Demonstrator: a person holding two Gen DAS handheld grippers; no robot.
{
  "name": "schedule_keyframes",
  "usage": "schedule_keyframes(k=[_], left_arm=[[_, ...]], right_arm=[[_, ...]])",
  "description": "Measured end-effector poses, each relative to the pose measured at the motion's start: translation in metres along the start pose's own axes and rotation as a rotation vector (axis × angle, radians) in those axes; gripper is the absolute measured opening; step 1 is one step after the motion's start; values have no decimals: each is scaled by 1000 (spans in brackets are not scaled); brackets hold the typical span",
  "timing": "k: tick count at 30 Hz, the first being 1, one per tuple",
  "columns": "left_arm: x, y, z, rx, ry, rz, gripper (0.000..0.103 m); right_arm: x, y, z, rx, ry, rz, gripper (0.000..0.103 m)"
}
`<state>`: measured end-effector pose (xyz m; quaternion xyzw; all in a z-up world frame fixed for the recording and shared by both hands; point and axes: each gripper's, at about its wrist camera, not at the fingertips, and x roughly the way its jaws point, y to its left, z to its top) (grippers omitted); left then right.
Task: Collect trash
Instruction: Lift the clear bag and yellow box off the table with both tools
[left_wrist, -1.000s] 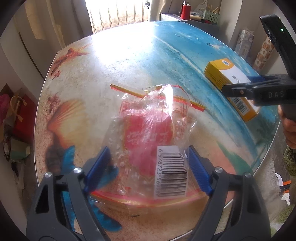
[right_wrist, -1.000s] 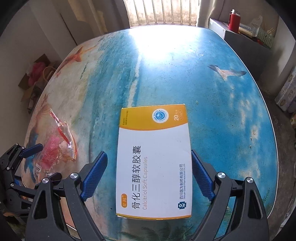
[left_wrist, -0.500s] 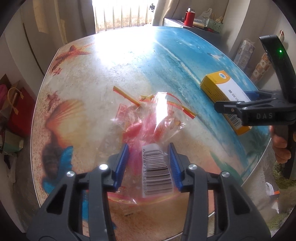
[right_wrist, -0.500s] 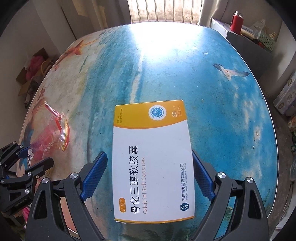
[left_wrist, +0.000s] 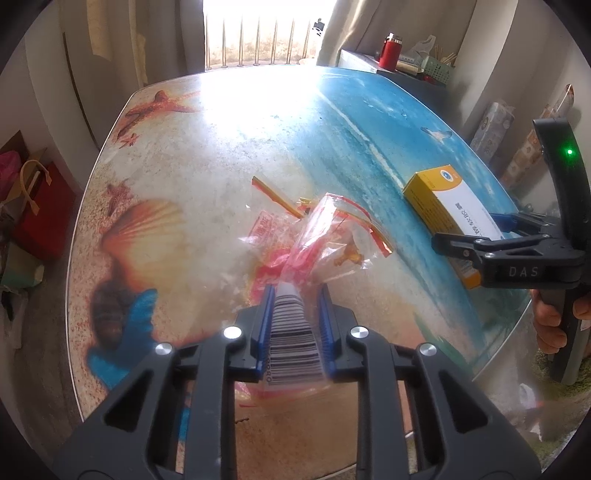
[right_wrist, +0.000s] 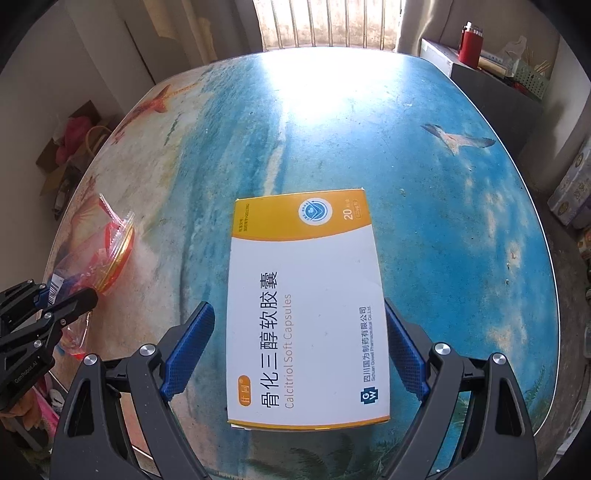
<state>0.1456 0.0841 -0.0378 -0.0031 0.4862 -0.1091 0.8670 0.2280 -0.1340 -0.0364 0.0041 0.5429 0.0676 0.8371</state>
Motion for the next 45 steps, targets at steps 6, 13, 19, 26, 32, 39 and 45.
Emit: schedule_keyframes(k=[6, 13, 19, 26, 32, 39, 45], left_arm=[[-2, -5, -1, 19, -9, 18, 19], [-4, -7, 0, 33, -21, 38, 19], [-6, -8, 0, 41, -25, 46, 19], [-8, -11, 1, 58, -33, 55, 19], [-9, -14, -1, 73, -39, 66, 19], [-10, -17, -1, 83, -40, 80, 19], [-11, -17, -3, 89, -50, 91, 19]], right_arm=[[-5, -4, 0, 26, -21, -25, 78], [-8, -6, -2, 38, -31, -51, 70], [-13, -8, -5, 57, -44, -51, 70], [-21, -12, -7, 75, -63, -49, 70], [-13, -17, -7, 79, -18, -49, 71], [-9, -15, -8, 70, -8, -50, 80], [-13, -20, -8, 99, -39, -38, 72]])
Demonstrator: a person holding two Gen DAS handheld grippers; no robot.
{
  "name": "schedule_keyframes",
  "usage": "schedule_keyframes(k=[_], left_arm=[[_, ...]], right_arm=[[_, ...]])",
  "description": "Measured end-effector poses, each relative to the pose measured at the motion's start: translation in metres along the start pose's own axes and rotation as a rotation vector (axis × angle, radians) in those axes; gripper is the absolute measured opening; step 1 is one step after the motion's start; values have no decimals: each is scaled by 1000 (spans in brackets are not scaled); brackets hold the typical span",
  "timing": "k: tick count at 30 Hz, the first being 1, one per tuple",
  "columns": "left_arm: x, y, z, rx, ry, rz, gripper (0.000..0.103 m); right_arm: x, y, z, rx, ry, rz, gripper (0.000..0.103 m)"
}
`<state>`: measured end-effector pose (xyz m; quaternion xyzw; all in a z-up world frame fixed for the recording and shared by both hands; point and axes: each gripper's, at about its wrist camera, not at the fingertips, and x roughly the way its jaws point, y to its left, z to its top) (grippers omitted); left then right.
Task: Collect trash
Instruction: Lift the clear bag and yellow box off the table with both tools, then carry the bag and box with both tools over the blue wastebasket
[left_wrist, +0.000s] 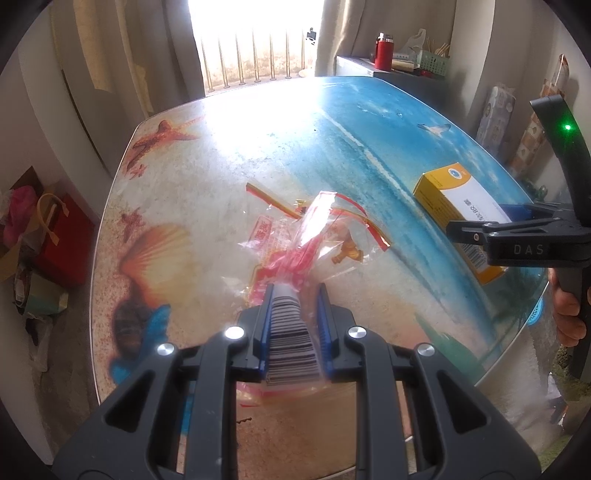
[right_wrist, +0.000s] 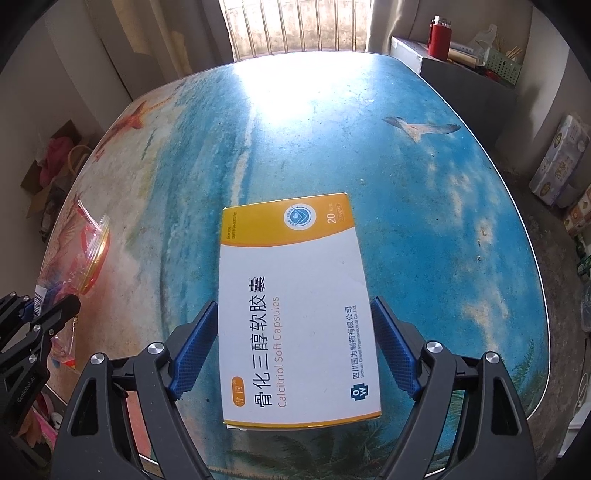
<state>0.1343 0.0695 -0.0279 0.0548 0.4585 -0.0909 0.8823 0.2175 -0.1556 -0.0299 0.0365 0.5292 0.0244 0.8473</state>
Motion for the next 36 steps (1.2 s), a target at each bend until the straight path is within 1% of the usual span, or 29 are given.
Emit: schedule_keyframes(k=[6, 11, 15, 18, 21, 24, 27, 29, 30, 32, 34, 36], left_arm=[[-13, 9, 1, -9, -40, -2, 19], [-29, 11, 13, 2, -74, -32, 19], [-51, -5, 31, 40, -129, -80, 19], [-71, -31, 48, 99, -182, -135, 19], [-90, -70, 64, 176, -225, -223, 19], [-109, -119, 76, 267, -257, -331, 19], [-116, -176, 86, 353, -255, -457, 19], [-115, -217, 90, 405, -237, -545, 19], [-112, -239, 91, 430, -221, -584, 19], [-99, -283, 91, 467, -159, -667, 19], [-77, -327, 89, 473, -60, -760, 19], [-46, -370, 82, 470, 56, -826, 19]], right_arm=[[-10, -8, -3, 65, -34, 13, 70], [-36, -25, -10, 152, -106, 78, 70], [-68, -51, -21, 230, -194, 127, 70], [-97, -82, -35, 301, -271, 131, 70], [-128, -125, -59, 398, -350, 110, 70], [-155, -173, -96, 514, -417, 39, 70], [-172, -224, -145, 645, -446, -59, 70], [-174, -254, -181, 739, -436, -116, 70], [-173, -268, -199, 788, -423, -142, 70], [-169, -295, -238, 881, -396, -180, 70], [-158, -316, -271, 970, -361, -209, 70], [-144, -331, -299, 1045, -333, -214, 70]])
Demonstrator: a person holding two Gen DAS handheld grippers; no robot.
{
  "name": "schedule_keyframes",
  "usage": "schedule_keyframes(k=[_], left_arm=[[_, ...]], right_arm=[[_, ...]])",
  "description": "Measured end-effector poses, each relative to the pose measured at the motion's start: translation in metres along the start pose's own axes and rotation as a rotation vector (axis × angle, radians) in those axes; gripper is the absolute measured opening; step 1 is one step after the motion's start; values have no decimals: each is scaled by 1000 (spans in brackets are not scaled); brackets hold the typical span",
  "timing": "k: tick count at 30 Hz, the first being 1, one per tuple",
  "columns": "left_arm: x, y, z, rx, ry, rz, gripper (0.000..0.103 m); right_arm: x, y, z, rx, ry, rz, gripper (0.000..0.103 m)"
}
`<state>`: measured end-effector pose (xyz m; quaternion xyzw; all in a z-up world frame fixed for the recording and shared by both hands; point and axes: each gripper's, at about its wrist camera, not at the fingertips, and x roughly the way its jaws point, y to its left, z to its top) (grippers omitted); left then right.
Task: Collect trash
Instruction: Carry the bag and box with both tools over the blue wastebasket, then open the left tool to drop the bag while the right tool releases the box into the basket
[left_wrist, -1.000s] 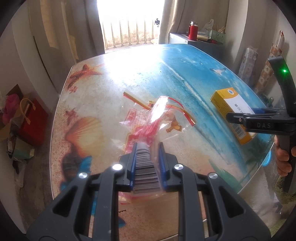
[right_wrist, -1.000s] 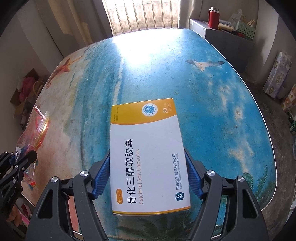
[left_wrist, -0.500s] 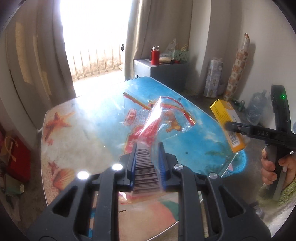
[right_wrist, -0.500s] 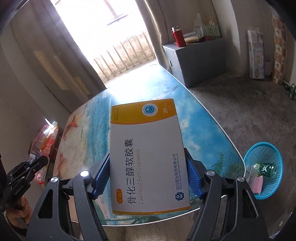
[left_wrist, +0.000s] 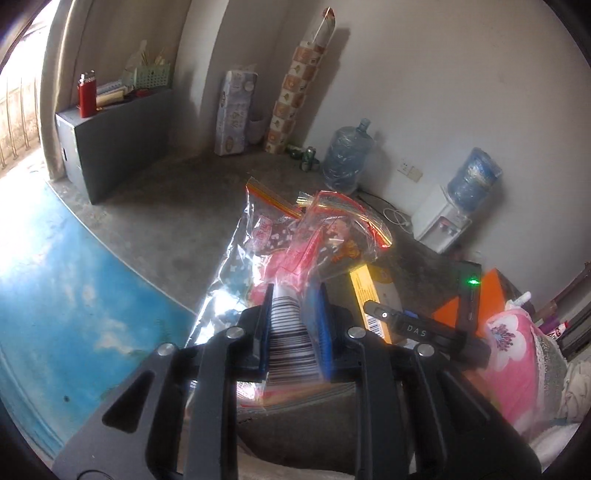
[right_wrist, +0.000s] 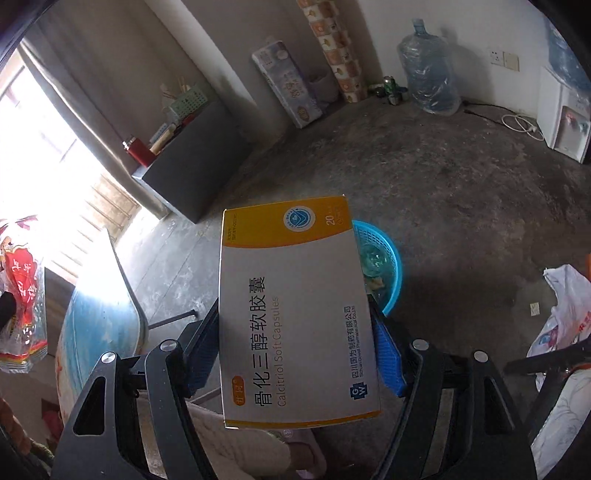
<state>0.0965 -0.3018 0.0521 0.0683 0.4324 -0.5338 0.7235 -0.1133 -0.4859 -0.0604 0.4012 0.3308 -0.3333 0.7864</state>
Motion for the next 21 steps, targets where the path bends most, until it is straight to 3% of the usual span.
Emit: schedule_keyframes(k=[5, 11, 18, 21], left_arm=[[121, 4, -4, -58, 154, 2, 19], [236, 41, -28, -183, 292, 7, 19], [327, 93, -26, -247, 353, 36, 22], [364, 107, -20, -268, 354, 35, 36]], right_arm=[[41, -54, -10, 115, 92, -22, 70], [106, -77, -16, 143, 197, -12, 70], [186, -83, 4, 141, 254, -26, 70], [214, -80, 13, 125, 262, -54, 71]])
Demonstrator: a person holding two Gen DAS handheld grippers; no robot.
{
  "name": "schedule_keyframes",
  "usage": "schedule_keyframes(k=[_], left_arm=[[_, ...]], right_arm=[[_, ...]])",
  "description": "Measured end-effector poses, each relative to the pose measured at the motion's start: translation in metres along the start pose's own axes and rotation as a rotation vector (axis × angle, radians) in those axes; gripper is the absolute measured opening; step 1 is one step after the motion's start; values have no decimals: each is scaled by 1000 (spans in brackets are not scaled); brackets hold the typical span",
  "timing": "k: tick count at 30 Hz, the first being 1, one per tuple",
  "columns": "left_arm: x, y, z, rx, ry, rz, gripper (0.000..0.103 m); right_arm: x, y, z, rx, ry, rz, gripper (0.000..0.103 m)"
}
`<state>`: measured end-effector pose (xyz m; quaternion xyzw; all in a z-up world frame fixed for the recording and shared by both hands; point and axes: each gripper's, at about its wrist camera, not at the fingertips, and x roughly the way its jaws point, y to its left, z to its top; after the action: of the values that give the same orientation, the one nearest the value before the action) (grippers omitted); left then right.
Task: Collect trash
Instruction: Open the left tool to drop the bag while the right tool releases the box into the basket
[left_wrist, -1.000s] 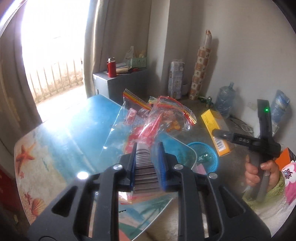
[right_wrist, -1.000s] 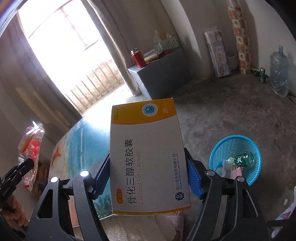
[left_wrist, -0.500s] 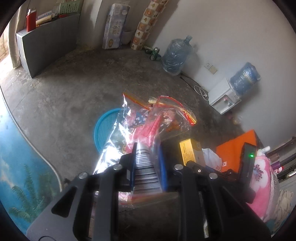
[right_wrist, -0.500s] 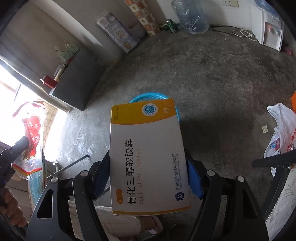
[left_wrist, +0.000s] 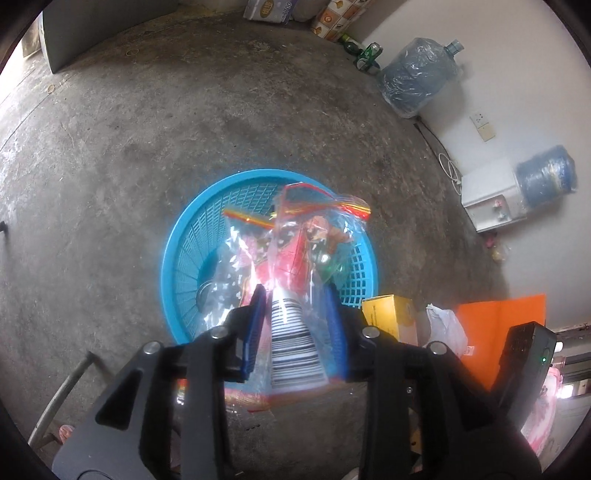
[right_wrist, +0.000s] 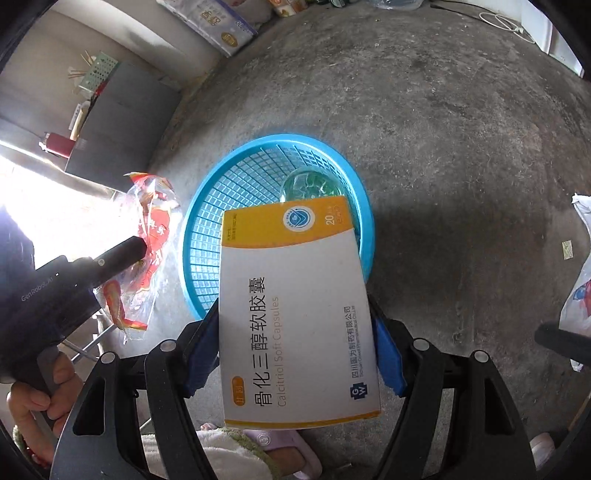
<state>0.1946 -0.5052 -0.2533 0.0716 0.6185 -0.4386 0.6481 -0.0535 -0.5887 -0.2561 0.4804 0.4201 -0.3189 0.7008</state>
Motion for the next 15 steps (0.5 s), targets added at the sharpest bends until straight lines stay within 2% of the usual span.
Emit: schedule_keyframes(k=[2, 5, 7, 10, 15], left_arm=[[17, 10, 9, -25, 1, 1, 54], [29, 23, 14, -82, 0, -5, 64], [28, 29, 12, -117, -14, -33, 67], [22, 30, 12, -133, -42, -30, 67], [-18, 8, 13, -63, -132, -10, 68]], right_arm=[[14, 1, 8, -2, 7, -21, 71], [28, 4, 11, -14, 18, -51, 71], [36, 5, 11, -27, 25, -65, 71], [44, 10, 12, -58, 26, -82, 71], [53, 22, 17, -98, 2, -82, 72]])
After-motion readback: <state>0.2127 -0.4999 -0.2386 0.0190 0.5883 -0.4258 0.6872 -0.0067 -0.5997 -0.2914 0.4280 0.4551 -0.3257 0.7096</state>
